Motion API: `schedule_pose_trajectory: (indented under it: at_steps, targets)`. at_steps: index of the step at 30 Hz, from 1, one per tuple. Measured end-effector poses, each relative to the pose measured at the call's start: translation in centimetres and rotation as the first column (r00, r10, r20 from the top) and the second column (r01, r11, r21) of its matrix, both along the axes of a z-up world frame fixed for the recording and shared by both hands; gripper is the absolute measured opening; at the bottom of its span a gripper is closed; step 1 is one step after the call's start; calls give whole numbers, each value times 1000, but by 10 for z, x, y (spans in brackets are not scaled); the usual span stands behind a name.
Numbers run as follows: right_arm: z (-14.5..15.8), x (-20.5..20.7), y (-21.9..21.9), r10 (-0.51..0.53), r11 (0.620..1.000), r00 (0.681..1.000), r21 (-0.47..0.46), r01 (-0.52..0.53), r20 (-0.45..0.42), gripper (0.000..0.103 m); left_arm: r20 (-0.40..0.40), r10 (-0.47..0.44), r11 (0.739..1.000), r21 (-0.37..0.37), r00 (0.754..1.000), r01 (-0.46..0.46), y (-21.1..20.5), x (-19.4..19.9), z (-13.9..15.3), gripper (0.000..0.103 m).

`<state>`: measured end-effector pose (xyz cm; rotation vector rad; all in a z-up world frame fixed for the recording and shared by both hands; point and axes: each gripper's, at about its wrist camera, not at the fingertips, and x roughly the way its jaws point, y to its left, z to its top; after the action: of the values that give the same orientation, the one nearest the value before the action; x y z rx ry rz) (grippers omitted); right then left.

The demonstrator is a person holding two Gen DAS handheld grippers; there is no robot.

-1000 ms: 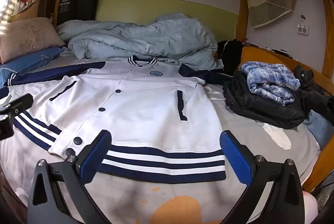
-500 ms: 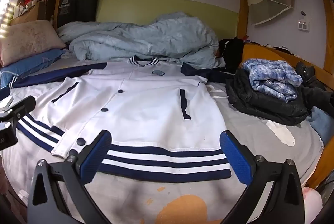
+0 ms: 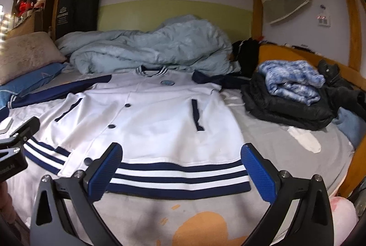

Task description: Fold large clothes

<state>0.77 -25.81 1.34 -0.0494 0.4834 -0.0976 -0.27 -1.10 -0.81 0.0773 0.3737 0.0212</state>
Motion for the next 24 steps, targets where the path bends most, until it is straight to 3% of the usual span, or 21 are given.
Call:
schedule_pose_trajectory:
  at_steps: [4,8,24]
  targets:
    - [0,0,0,6,1000,1000,-3,-6,-10,103,-32,-43,999,-28,999,42,0,3,-2,103]
    - [-1,0,0,7,1000,1000,-7,-7,-20,103,-11,-27,1000,7,1000,27,-4,-1,-2,103]
    - [-2,2,2,32,999,999,-19,-33,-41,103,15,-38,999,-16,999,38,-1,-6,1,103]
